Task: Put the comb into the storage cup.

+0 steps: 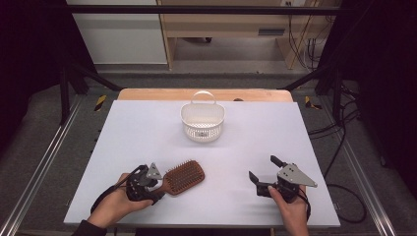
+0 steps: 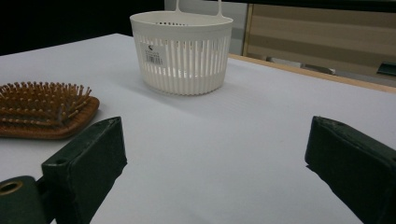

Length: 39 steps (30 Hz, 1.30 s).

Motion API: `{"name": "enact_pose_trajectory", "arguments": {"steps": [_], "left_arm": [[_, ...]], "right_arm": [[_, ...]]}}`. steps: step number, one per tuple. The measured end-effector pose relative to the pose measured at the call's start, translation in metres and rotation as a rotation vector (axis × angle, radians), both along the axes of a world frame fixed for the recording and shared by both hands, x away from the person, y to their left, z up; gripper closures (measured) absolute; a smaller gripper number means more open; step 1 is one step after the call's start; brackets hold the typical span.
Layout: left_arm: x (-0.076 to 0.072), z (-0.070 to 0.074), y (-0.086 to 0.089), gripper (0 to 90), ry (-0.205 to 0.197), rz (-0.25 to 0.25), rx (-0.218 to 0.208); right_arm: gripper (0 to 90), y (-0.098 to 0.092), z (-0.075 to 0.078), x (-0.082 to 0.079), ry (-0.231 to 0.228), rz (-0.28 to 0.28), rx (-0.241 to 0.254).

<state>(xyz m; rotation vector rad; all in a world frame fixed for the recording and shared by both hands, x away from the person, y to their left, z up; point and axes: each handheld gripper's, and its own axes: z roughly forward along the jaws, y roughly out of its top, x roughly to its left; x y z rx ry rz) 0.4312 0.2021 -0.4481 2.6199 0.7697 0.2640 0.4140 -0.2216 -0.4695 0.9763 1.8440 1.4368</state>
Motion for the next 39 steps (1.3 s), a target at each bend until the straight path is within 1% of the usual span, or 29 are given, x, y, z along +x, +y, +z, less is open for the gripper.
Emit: {"name": "enact_pose_trajectory", "arguments": {"steps": [1,3,5,6,8,10,12,15,17,19,24,26,27,29,31,34,37,39], "left_arm": [[0.001,0.000,0.000,52.7,0.003,-0.005,0.008],[0.002,-0.002,-0.001,55.6,0.007,-0.006,0.009],[0.004,-0.002,-0.002,59.3,0.015,-0.014,0.019],[0.004,-0.002,-0.003,60.6,0.018,-0.014,0.016],[0.005,-0.001,-0.005,64.2,0.027,-0.039,0.039],[0.004,-0.001,-0.009,68.1,0.032,-0.043,0.056],[0.005,-0.001,-0.012,68.7,0.038,-0.055,0.080],[0.008,0.000,-0.014,70.0,0.061,-0.057,0.089],[0.008,0.000,-0.015,70.8,0.064,-0.057,0.094],[0.008,0.000,-0.014,71.6,0.062,-0.050,0.090],[0.003,-0.002,-0.010,72.2,0.021,-0.060,0.062],[0.001,-0.002,-0.009,72.2,0.011,-0.053,0.053],[0.000,-0.002,-0.009,72.2,0.003,-0.058,0.052],[-0.001,-0.002,-0.009,72.3,-0.013,-0.055,0.037],[-0.002,-0.001,-0.011,72.3,-0.029,-0.049,0.019],[-0.002,0.001,-0.014,72.3,-0.055,-0.062,-0.007],[-0.003,0.002,-0.019,72.3,-0.092,-0.067,-0.018],[-0.002,0.003,-0.021,72.3,-0.105,-0.063,-0.039]], "right_arm": [[5.5,0.000,0.000,0.000,0.000,0.001,0.001],[5.5,0.000,0.000,0.000,0.000,0.001,0.001],[5.5,0.000,0.000,0.000,0.002,0.002,0.001],[5.6,0.000,0.000,0.000,0.002,0.001,0.001],[5.6,0.000,0.000,0.000,0.005,0.002,0.003],[5.7,0.000,0.000,0.001,0.008,0.002,0.005],[5.7,0.000,0.000,0.000,0.006,0.005,0.003],[5.8,0.000,-0.001,0.001,0.013,0.008,0.009],[6.1,-0.001,-0.001,0.002,0.015,0.001,0.018],[6.1,-0.002,0.001,0.001,0.007,0.004,0.025],[6.1,0.000,-0.001,0.001,0.011,0.010,0.016],[6.1,0.001,-0.001,0.001,0.011,0.015,0.017],[6.1,0.002,0.000,0.001,0.010,0.017,0.015],[6.2,0.002,0.000,0.000,0.009,0.022,0.015],[6.1,0.001,0.001,0.000,0.006,0.020,0.022],[6.1,-0.002,0.002,-0.001,-0.002,0.013,0.032],[6.1,-0.007,0.003,-0.001,-0.002,-0.003,0.055],[6.1,-0.009,0.004,-0.002,-0.005,-0.005,0.064]]}}
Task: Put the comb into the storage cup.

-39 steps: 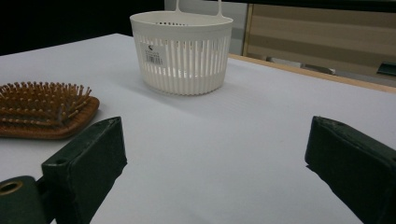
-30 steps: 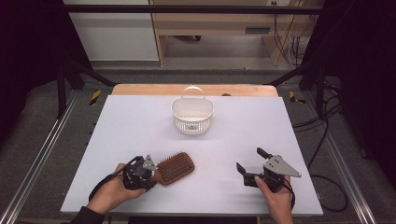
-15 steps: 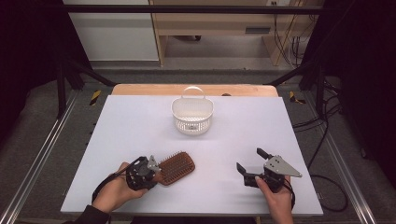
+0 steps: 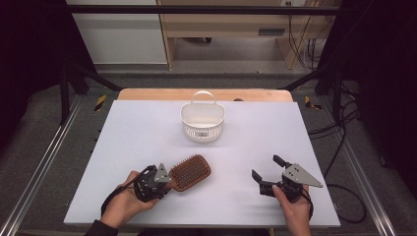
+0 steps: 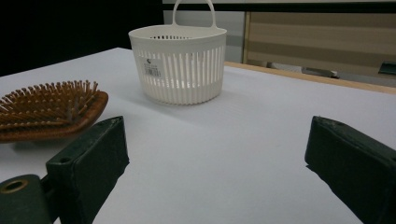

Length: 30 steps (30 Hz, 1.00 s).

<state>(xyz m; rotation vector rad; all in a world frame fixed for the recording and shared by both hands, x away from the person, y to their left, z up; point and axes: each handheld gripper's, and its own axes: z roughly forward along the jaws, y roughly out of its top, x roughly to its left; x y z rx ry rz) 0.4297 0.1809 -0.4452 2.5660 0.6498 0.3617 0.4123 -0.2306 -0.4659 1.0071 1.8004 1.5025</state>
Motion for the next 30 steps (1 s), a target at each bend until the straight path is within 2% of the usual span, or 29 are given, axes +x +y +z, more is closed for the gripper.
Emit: {"name": "enact_pose_trajectory", "arguments": {"steps": [5,10,14,19,22,25,29,30], "left_arm": [[0.000,0.001,-0.007,72.4,-0.041,0.004,-0.033],[-0.003,0.003,-0.011,72.4,-0.087,0.044,-0.077],[-0.004,0.002,-0.013,72.4,-0.103,0.045,-0.116],[-0.008,0.005,-0.015,72.4,-0.143,0.042,-0.172],[-0.009,0.006,-0.015,72.4,-0.166,0.058,-0.206],[-0.010,0.006,-0.015,72.4,-0.193,0.066,-0.239],[-0.011,0.002,-0.014,72.4,-0.229,0.073,-0.290],[-0.011,0.001,-0.014,72.4,-0.242,0.071,-0.291]], "right_arm": [[6.2,-0.003,0.000,0.001,-0.002,-0.006,0.011],[6.2,-0.003,0.000,0.000,-0.004,-0.006,0.023],[6.1,-0.001,0.001,-0.001,-0.007,-0.003,0.023],[5.8,0.003,0.001,0.000,-0.003,0.001,0.027],[5.7,0.005,0.003,-0.001,-0.004,0.010,0.057],[5.4,0.009,0.006,-0.003,-0.010,0.018,0.058],[4.3,0.018,0.009,-0.003,-0.007,0.042,0.083],[4.1,0.021,0.011,-0.003,-0.004,0.048,0.089]]}}
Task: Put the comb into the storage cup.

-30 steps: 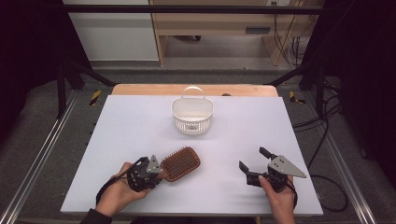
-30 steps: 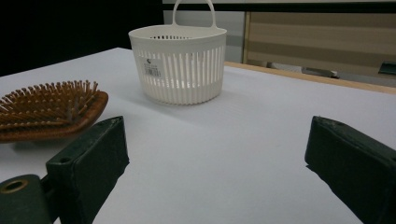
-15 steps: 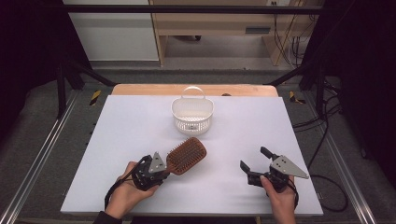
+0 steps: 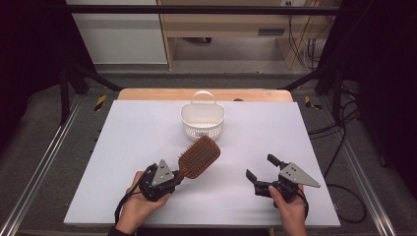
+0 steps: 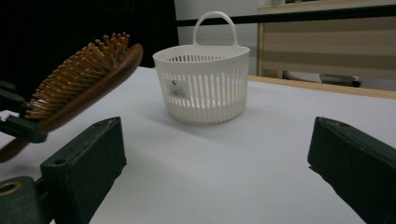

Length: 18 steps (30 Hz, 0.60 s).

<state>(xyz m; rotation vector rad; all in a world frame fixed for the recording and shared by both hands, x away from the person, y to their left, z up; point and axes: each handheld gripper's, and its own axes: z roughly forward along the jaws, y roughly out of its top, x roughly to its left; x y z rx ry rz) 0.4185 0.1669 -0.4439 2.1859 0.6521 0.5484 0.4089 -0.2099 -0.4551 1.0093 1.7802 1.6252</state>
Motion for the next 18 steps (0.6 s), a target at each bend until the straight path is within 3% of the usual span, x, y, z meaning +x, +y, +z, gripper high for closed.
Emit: {"name": "enact_pose_trajectory", "arguments": {"steps": [3,18], "left_arm": [[-0.001,-0.003,0.001,72.4,-0.021,0.009,-0.027],[-0.009,-0.010,0.006,72.4,-0.079,0.041,-0.112]], "right_arm": [[3.9,0.009,0.004,0.000,-0.006,0.013,0.005],[5.7,0.049,0.017,0.002,0.070,0.069,0.087]]}}
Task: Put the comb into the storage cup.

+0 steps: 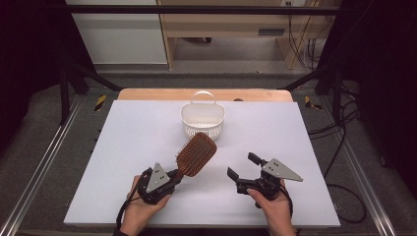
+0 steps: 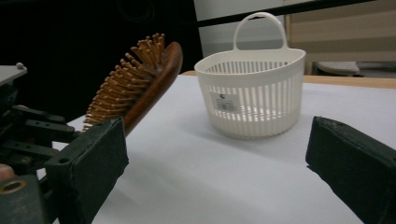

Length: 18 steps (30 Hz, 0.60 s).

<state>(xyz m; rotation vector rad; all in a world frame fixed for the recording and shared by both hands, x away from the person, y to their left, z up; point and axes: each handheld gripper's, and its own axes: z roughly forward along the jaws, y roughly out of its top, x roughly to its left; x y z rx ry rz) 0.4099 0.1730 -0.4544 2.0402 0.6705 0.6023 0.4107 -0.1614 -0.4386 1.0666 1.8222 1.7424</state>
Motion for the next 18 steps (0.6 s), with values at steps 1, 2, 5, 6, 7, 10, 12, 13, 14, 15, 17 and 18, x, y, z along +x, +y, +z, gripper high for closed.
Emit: {"name": "enact_pose_trajectory", "arguments": {"steps": [1,2,5,6,7,10,12,13,14,15,17,18], "left_arm": [[0.000,0.000,-0.001,72.4,-0.004,-0.003,-0.002],[-0.001,0.001,-0.001,72.4,-0.018,-0.001,0.006],[-0.002,0.003,-0.002,72.4,-0.034,-0.004,0.003],[-0.001,0.003,-0.001,72.4,-0.032,-0.004,-0.005],[-0.002,0.003,-0.001,72.4,-0.035,0.001,-0.007],[-0.003,0.002,0.001,72.4,-0.045,0.004,-0.015],[-0.004,0.002,0.001,72.4,-0.051,0.003,-0.019],[-0.004,0.003,0.001,72.4,-0.056,0.005,-0.016],[-0.004,0.003,0.001,72.4,-0.057,0.002,-0.018],[-0.005,0.003,0.001,72.4,-0.065,0.005,-0.018],[-0.005,0.004,0.002,72.4,-0.068,0.005,-0.028],[-0.006,0.004,0.002,72.4,-0.073,0.010,-0.030]], "right_arm": [[5.8,0.003,0.000,0.000,-0.003,0.005,-0.004],[5.8,0.005,0.001,-0.001,-0.004,0.008,-0.004],[5.9,0.014,0.002,-0.001,0.005,0.029,-0.011],[5.9,0.016,0.002,-0.001,0.007,0.037,-0.015],[5.9,0.019,0.003,0.000,0.007,0.045,-0.020],[5.9,0.028,0.005,0.001,0.021,0.066,-0.012],[5.8,0.033,0.006,0.001,0.026,0.076,-0.005],[5.8,0.036,0.007,0.001,0.030,0.082,-0.002],[5.9,0.038,0.007,0.001,0.032,0.085,-0.005],[5.9,0.040,0.007,0.002,0.039,0.088,-0.005],[5.7,0.044,0.007,0.003,0.050,0.103,0.008],[5.7,0.046,0.007,0.004,0.056,0.106,0.008]]}}
